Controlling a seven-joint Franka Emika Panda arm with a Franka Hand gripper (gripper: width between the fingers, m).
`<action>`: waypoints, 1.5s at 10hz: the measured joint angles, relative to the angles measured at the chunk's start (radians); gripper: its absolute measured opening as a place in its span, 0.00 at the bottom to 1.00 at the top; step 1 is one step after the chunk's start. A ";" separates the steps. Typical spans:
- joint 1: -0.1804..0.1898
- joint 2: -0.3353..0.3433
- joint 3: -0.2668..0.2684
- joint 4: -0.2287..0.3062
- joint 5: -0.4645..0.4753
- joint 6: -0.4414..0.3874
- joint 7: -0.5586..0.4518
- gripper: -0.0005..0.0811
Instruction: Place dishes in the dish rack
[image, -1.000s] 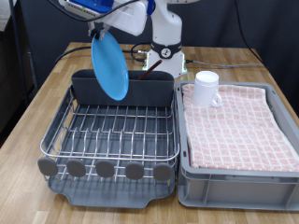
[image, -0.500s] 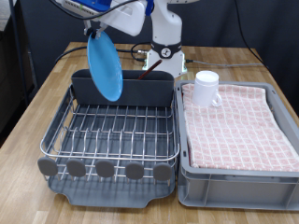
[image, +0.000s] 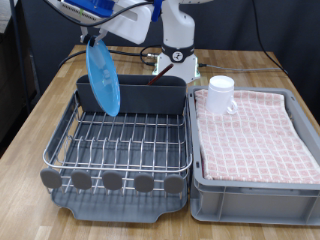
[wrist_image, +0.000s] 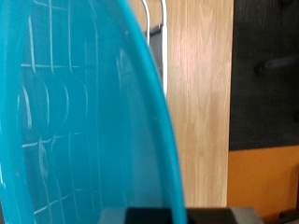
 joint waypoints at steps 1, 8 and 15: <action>0.000 0.011 -0.001 0.001 -0.010 0.024 -0.006 0.04; 0.000 0.028 -0.010 0.006 -0.068 0.097 -0.159 0.04; 0.000 0.043 -0.012 -0.011 -0.002 0.101 -0.153 0.04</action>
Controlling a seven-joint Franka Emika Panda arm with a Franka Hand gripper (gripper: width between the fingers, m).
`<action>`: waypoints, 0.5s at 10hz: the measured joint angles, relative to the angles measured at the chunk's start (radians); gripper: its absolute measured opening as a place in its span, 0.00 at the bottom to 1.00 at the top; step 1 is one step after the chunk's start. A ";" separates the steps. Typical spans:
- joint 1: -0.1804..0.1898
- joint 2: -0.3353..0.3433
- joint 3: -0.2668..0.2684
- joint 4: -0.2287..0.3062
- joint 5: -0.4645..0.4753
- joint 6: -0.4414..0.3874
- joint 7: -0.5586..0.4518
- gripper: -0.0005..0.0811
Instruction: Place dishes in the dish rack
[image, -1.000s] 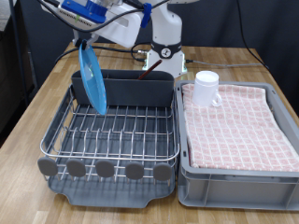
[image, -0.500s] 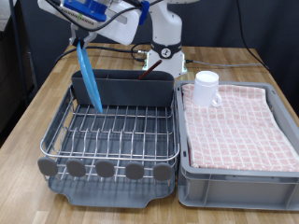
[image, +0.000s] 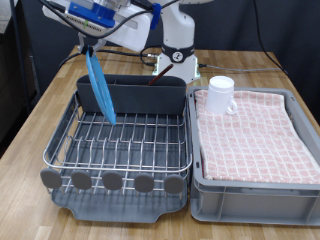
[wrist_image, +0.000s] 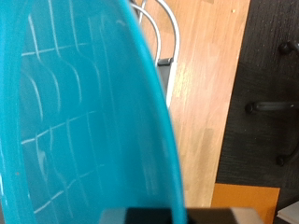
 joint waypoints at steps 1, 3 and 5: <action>0.000 0.004 0.001 -0.009 -0.006 0.000 0.031 0.04; 0.000 0.007 0.002 -0.024 -0.025 -0.001 0.076 0.04; 0.000 0.011 0.002 -0.042 -0.032 0.019 0.096 0.04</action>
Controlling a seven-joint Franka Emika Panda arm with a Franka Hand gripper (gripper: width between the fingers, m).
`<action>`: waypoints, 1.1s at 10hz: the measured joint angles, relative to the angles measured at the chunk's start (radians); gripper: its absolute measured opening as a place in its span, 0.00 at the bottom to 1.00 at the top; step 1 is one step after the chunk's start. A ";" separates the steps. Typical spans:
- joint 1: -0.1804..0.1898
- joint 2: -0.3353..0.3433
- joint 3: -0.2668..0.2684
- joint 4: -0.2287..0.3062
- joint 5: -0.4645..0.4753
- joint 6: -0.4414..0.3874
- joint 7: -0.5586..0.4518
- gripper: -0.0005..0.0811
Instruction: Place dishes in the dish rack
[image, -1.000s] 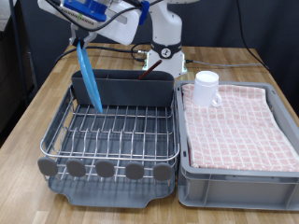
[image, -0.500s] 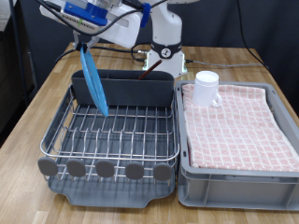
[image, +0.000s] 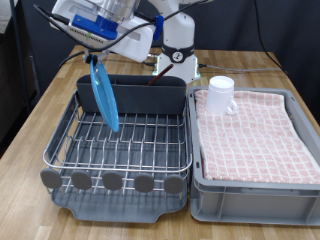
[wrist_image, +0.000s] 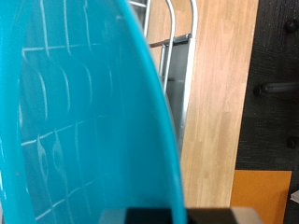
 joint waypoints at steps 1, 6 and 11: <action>0.000 0.008 -0.001 -0.008 -0.001 0.021 0.009 0.04; -0.002 0.060 -0.004 -0.023 -0.063 0.075 0.102 0.04; -0.001 0.096 -0.004 -0.023 -0.106 0.107 0.152 0.04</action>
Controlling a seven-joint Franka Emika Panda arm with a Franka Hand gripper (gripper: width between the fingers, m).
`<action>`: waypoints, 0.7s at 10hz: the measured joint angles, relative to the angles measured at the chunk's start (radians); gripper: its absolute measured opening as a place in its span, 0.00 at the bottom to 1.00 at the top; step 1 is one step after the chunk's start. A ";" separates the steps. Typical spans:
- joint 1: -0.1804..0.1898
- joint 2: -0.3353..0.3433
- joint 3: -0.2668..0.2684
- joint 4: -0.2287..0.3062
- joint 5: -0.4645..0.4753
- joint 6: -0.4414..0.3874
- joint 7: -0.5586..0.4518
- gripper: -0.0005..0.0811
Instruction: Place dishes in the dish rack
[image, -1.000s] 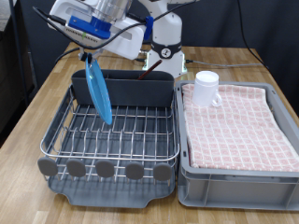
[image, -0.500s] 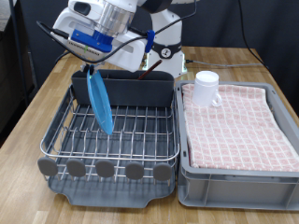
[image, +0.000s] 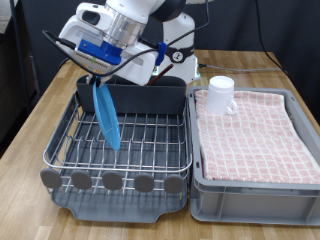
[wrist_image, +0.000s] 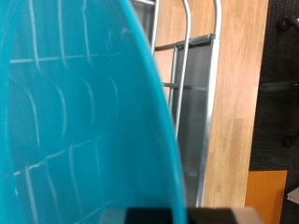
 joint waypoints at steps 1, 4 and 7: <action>0.000 0.005 0.000 -0.001 0.000 0.005 0.003 0.04; 0.002 0.020 0.001 -0.005 -0.002 0.020 0.013 0.04; 0.002 0.032 0.002 -0.021 0.001 0.054 0.022 0.04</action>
